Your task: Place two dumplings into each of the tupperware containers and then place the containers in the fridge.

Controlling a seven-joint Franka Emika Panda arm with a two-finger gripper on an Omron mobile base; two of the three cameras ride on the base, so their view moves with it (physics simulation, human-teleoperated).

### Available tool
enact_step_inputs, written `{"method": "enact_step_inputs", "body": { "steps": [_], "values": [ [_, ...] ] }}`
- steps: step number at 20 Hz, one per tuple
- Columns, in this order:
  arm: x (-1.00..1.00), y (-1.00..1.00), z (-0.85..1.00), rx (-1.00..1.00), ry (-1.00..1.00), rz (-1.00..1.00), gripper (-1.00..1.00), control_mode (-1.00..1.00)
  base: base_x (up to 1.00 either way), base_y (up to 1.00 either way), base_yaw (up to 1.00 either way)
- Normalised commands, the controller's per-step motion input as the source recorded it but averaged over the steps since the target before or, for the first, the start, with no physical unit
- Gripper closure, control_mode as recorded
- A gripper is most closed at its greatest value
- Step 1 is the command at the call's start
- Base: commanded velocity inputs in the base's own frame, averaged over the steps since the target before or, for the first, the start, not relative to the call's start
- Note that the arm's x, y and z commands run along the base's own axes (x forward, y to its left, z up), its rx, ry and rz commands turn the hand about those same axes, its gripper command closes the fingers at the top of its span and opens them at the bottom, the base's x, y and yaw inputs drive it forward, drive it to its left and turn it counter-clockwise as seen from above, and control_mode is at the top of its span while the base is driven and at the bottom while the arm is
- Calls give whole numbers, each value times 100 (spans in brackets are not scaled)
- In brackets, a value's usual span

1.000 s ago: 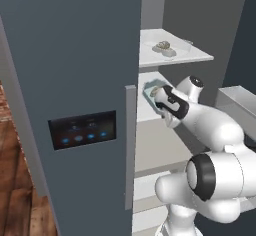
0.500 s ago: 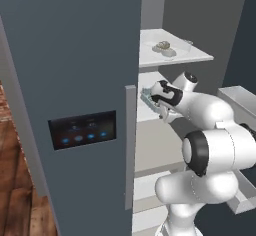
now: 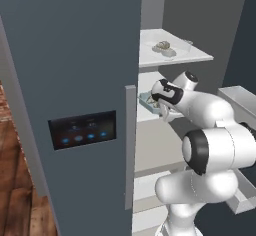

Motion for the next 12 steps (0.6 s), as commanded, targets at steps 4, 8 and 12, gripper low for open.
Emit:
{"method": "enact_step_inputs", "body": {
  "steps": [4, 8, 12],
  "values": [
    [0, 0, 0, 0, -24, 0, -100, -100, 0, 0, 0],
    [-1, 0, -6, 0, -25, 0, -100, -100, 0, 0, 0],
    [-5, 1, 0, 0, -30, 0, -100, -100, 0, 0, 0]
  ]
}}
